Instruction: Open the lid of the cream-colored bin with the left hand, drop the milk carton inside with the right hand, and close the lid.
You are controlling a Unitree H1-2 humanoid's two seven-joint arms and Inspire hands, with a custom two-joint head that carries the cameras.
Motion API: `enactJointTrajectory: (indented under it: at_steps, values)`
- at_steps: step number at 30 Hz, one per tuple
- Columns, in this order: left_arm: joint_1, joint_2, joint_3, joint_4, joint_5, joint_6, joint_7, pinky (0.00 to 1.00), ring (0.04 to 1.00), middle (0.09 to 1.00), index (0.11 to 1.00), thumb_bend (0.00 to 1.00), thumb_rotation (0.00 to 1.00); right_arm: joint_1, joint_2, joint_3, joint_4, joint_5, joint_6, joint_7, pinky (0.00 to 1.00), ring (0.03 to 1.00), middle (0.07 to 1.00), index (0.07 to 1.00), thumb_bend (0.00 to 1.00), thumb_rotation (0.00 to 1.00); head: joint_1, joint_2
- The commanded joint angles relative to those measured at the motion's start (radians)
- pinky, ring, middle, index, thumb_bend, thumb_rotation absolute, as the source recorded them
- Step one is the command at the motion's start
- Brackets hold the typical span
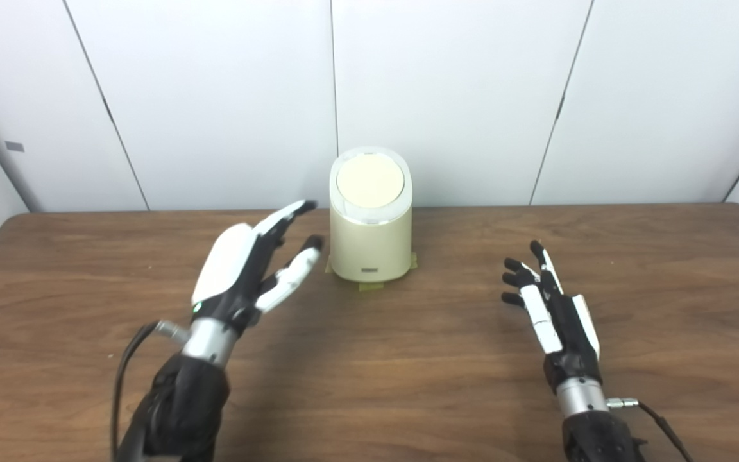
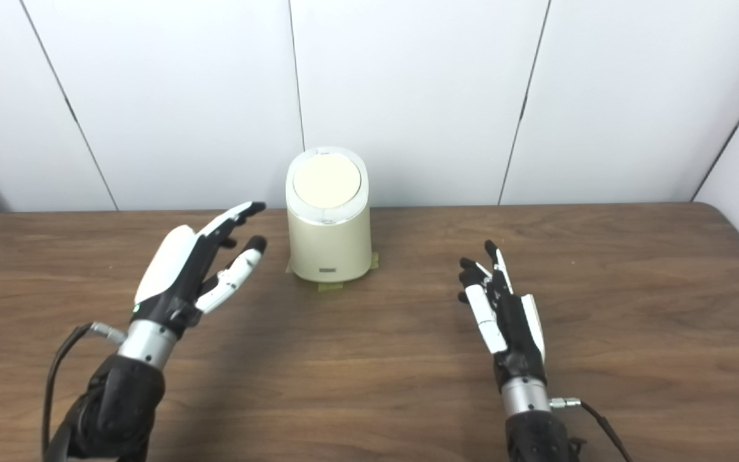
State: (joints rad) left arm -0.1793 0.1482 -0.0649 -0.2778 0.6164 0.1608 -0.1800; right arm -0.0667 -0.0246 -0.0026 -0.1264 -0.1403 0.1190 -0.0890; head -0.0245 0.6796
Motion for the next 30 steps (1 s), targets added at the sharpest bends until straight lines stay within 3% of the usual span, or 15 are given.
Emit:
enactJointTrajectory:
  at_steps: [1,6,10,14,17,20,24,30]
  values:
    - [-0.003,-0.014,0.029,-0.055,-0.062,0.016,0.026,0.81,0.911,0.932,0.917,0.35,0.98,-0.021,-0.008,0.003,-0.045,0.006,-0.006,0.015,0.73,0.845,0.864,0.968,0.58,0.92,0.003,0.002]
    - [0.073,-0.035,0.084,-0.071,-0.188,0.057,0.038,0.9,0.93,0.923,0.927,0.37,1.0,-0.019,-0.012,0.006,-0.082,0.018,0.013,0.042,0.74,0.864,0.878,0.953,0.58,0.9,0.007,0.004]
    - [0.118,-0.08,0.146,-0.071,-0.372,0.107,0.029,0.94,0.943,0.93,0.944,0.42,1.0,-0.013,-0.016,0.007,-0.109,0.029,0.028,0.062,0.78,0.88,0.894,0.948,0.58,0.88,0.016,0.008]
    - [0.154,-0.128,0.208,-0.064,-0.561,0.133,0.028,0.96,0.97,0.98,0.992,0.35,1.0,-0.007,-0.025,0.008,-0.116,0.029,0.031,0.073,0.81,0.902,0.914,0.953,0.57,0.91,0.029,0.008]
    - [0.174,-0.138,0.219,-0.052,-0.612,0.119,0.039,0.96,0.967,0.977,0.993,0.35,1.0,-0.004,-0.031,0.011,-0.121,0.026,0.047,0.081,0.84,0.922,0.935,0.959,0.57,0.93,0.031,0.013]
    - [0.191,-0.136,0.216,-0.037,-0.645,0.099,0.043,0.98,0.978,0.98,0.995,0.43,1.0,0.0,-0.045,0.023,-0.129,0.009,0.075,0.095,0.89,0.971,0.976,0.973,0.6,0.99,0.036,0.016]
    - [0.197,-0.128,0.207,-0.026,-0.667,0.077,0.047,1.0,0.999,0.994,1.0,0.45,1.0,0.008,-0.06,0.029,-0.129,0.006,0.093,0.106,0.96,0.999,0.999,0.99,0.66,1.0,0.046,0.018]
    - [0.19,-0.114,0.197,-0.018,-0.674,0.087,0.065,1.0,1.0,1.0,1.0,0.43,1.0,0.003,-0.04,-0.014,-0.08,0.091,0.109,0.106,1.0,1.0,1.0,0.988,0.65,1.0,0.069,0.025]
